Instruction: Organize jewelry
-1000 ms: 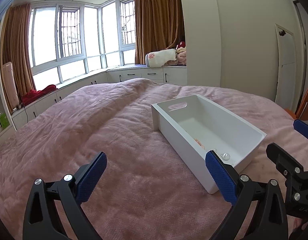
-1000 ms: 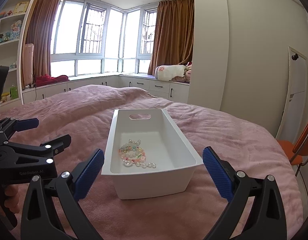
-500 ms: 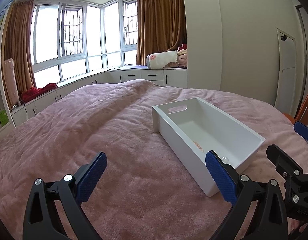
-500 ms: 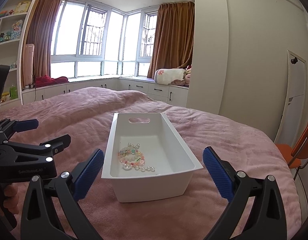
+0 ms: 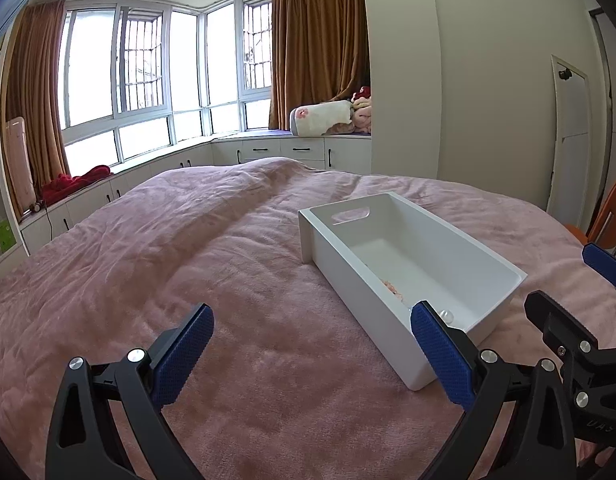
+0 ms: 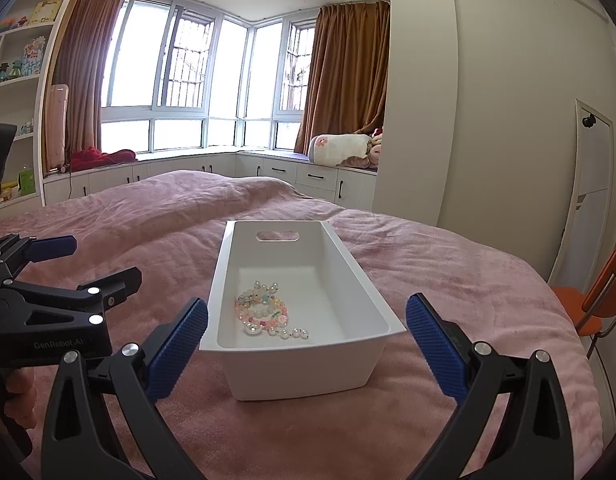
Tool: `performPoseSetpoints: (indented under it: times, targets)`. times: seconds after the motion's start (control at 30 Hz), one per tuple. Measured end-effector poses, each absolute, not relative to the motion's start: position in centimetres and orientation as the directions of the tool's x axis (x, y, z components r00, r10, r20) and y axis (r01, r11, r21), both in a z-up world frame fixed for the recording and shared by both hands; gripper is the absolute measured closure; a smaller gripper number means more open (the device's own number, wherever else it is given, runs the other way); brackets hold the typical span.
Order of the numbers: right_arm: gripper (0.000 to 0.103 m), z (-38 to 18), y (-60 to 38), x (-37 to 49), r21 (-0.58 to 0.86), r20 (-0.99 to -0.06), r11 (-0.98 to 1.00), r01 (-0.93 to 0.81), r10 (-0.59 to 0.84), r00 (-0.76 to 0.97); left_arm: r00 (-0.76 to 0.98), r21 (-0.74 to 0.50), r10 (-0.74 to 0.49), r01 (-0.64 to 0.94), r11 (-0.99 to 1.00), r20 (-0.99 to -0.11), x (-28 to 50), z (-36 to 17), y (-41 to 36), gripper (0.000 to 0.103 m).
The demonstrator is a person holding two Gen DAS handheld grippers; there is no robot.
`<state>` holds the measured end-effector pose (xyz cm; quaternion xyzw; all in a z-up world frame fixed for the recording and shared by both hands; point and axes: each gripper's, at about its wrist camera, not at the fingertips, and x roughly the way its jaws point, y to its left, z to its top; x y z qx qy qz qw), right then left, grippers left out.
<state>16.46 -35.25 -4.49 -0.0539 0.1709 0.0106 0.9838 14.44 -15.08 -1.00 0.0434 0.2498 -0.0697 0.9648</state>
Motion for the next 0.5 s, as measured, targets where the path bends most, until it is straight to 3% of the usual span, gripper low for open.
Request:
performPoseSetpoints:
  times: [0.5]
  targets:
    - [0.005,-4.54,-35.24,16.53,-0.104,-0.339,0.994,-0.038,0.001,0.941,0.879,0.061,-0.119,0.165,0.984,-0.463,14.03,-0.82,-15.35,0.003]
